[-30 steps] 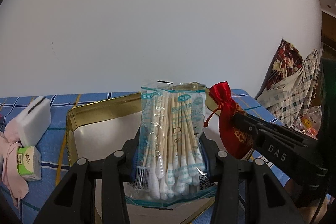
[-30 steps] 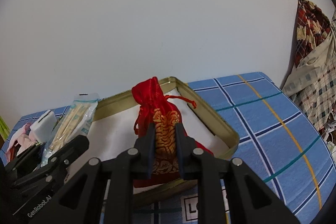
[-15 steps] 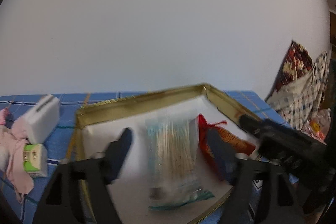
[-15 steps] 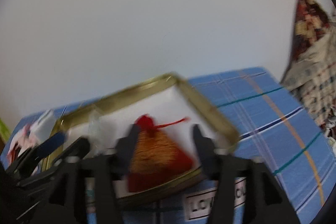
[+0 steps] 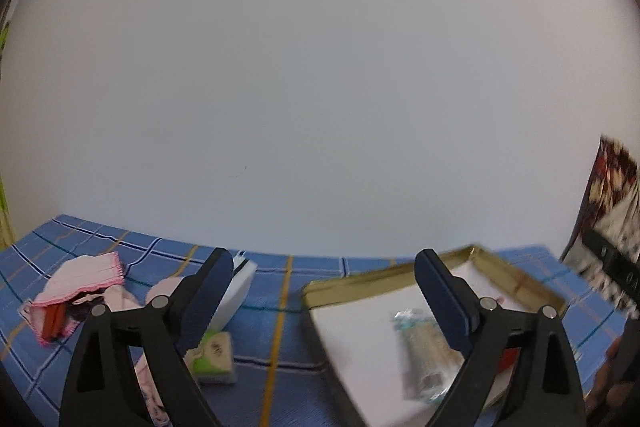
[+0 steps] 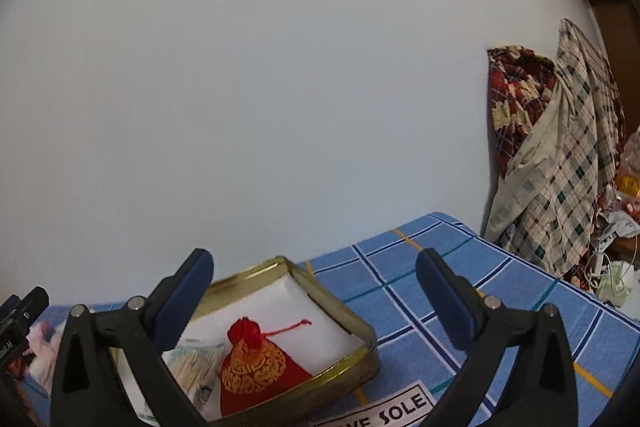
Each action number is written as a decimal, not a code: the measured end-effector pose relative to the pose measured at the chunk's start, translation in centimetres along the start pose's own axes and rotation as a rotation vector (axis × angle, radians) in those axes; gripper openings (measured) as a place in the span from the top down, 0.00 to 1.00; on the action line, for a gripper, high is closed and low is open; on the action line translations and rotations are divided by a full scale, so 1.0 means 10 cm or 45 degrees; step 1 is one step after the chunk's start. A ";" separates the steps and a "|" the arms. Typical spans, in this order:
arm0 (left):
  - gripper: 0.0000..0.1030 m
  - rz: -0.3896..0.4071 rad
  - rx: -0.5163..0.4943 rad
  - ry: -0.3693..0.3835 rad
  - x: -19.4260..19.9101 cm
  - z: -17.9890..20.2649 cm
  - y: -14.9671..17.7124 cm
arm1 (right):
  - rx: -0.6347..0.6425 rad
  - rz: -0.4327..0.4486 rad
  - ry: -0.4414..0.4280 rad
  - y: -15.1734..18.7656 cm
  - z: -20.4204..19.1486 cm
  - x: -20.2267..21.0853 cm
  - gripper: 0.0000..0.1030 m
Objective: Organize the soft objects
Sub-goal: 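Carry the red pouch and swab bag into the gold tin and release both, then withdraw both tools from the tin back toward the remaining items, then grasp the white pink-edged cloth with the left tool while the right tool grasps the pink bra, then lift the white cloth with the left tool while the right tool lifts the pink bra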
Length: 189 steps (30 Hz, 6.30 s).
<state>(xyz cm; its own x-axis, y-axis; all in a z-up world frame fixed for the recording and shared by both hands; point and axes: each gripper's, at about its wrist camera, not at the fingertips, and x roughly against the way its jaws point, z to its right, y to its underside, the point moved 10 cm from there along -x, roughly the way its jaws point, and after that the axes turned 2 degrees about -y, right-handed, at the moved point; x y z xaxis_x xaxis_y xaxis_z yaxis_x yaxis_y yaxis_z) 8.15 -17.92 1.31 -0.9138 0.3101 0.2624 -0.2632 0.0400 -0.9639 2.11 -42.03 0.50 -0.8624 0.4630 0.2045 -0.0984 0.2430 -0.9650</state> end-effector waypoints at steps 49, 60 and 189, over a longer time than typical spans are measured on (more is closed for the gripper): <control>0.09 -0.074 -0.103 -0.005 0.33 -0.39 0.45 | 0.193 0.029 0.067 0.40 -0.55 0.45 0.00; 0.09 -0.079 -0.091 -0.073 0.31 -0.87 0.44 | 0.215 -0.005 -0.045 0.58 -1.11 0.49 0.00; 0.67 0.115 0.340 -0.257 0.34 -2.86 -0.05 | 0.426 -0.670 -0.775 1.76 -3.72 0.27 0.47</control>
<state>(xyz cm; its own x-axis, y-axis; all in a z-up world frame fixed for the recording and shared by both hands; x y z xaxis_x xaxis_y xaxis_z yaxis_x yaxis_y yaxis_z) 13.99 10.33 1.38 -0.9729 0.1062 0.2056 -0.2256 -0.2371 -0.9449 16.54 -4.83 -9.84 -0.7699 -0.1984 0.6065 -0.6172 -0.0099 -0.7868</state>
